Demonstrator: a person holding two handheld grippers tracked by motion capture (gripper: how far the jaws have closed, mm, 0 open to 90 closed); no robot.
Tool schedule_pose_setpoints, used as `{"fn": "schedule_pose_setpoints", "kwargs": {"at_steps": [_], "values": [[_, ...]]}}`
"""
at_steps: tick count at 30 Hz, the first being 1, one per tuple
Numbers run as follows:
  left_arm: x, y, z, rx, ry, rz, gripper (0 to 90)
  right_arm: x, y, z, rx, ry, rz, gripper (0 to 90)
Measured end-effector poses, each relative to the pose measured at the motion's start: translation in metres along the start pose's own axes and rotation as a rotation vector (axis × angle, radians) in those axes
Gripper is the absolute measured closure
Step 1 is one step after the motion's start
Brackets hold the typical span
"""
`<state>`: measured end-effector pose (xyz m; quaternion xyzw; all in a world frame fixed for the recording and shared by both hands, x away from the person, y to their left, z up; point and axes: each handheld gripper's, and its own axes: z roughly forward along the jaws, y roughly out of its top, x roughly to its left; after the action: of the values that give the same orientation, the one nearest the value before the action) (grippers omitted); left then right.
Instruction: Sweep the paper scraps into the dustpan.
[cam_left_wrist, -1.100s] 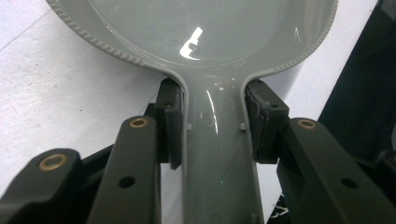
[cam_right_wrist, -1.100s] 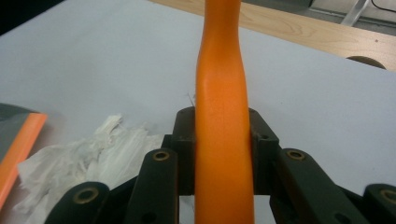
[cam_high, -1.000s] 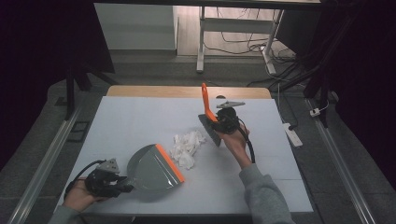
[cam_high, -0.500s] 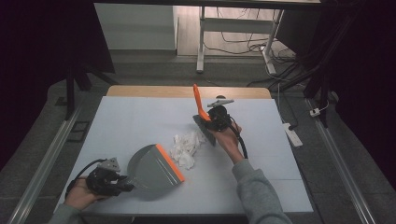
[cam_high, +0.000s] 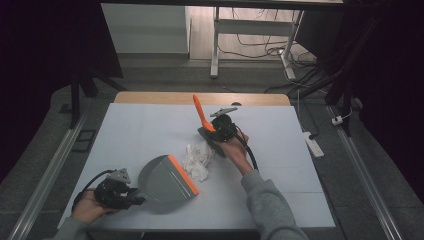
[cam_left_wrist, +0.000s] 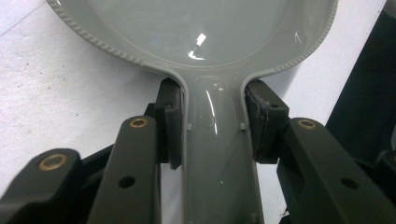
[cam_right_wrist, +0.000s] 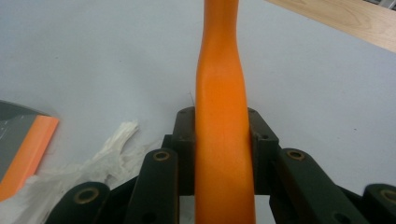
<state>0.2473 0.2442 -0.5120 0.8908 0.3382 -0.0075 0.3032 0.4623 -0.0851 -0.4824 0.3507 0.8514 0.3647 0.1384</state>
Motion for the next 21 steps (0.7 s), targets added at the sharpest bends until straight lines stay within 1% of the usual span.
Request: {"fn": "schedule_pose_setpoints", "kwargs": {"at_steps": [3,8,10,11,13,16,21], "values": [[0.0,0.001,0.001,0.003,-0.001,0.004,61.7,0.005,0.001,0.002,0.008,0.007,-0.013,70.4],[0.0,0.002,0.002,0.006,-0.001,-0.003,61.8,0.015,0.002,0.004,0.024,0.018,-0.042,70.4],[0.0,0.002,0.002,0.004,-0.003,-0.006,61.7,0.02,0.002,0.005,0.027,0.019,-0.059,70.4],[0.001,0.002,0.002,0.004,-0.003,-0.007,61.8,0.024,0.002,0.005,0.032,0.02,-0.079,70.4],[0.001,0.002,0.003,0.003,-0.005,-0.009,61.8,0.025,0.001,0.005,0.033,0.023,-0.083,70.4],[0.001,0.003,0.004,0.001,-0.009,-0.012,61.7,0.03,0.001,0.005,0.035,0.026,-0.105,70.4],[0.001,0.003,0.004,0.003,-0.009,-0.013,61.7,0.035,0.0,0.005,0.036,0.042,-0.109,70.4]]}}
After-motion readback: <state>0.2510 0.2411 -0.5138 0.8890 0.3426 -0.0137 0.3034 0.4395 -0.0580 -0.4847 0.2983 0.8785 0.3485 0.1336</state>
